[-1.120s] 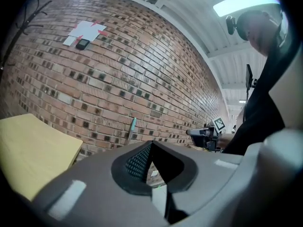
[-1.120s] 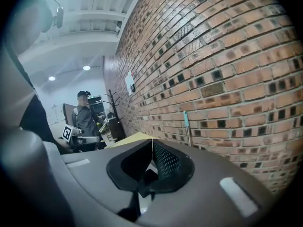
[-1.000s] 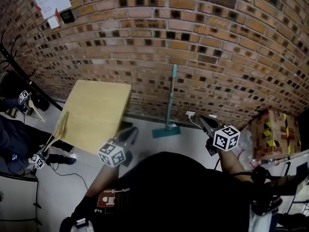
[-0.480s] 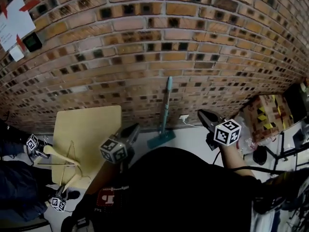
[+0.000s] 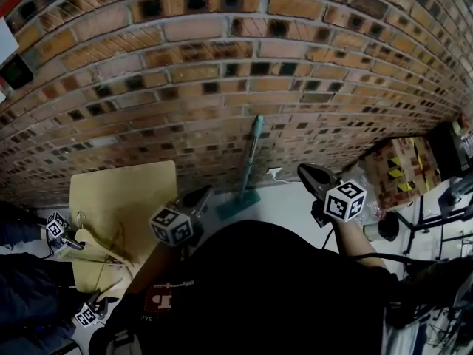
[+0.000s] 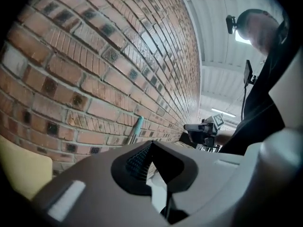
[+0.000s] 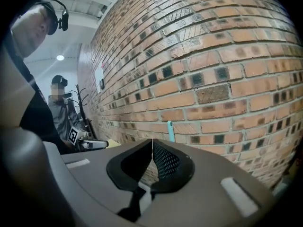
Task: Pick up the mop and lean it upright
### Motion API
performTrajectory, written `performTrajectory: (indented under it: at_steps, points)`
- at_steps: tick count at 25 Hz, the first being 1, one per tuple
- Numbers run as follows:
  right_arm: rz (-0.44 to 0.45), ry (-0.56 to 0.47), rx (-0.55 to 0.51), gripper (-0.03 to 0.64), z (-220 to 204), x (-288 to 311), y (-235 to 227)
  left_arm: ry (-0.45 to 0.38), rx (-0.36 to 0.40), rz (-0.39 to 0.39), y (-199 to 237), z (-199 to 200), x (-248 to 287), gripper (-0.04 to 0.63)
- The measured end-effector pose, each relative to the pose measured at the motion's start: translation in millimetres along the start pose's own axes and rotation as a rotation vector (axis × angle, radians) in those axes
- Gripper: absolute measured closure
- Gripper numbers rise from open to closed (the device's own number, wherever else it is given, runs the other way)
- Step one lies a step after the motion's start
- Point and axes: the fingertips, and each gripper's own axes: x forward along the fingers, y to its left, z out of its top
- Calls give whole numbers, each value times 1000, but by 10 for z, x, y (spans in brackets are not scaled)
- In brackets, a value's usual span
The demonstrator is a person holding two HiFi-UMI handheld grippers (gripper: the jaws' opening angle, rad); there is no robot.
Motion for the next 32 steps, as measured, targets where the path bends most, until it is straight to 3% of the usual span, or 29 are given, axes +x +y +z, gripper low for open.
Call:
performTrajectory:
  at_steps: [6,10,15,20,27,32]
  points:
    - [106,-4,-35,594,66,46,-478,-13,57,99,-77,65,429,594]
    - [195,3,-63,592,95,41,-915,-47,57,211,-217,93,754,594]
    - [284,35,-87,592,90,115,-1302,-34,55,269,-394,62,1237,594]
    - [315,51,-79,592,7,294,-1330,22,70,252,-357,5,1425,594]
    - [278,83,-58,588,-170,759,-1254,130,50,199,188,-260,1626,592]
    - [229,102,-4,584,-429,994,-1483,224,47,175,544,-568,1953,570]
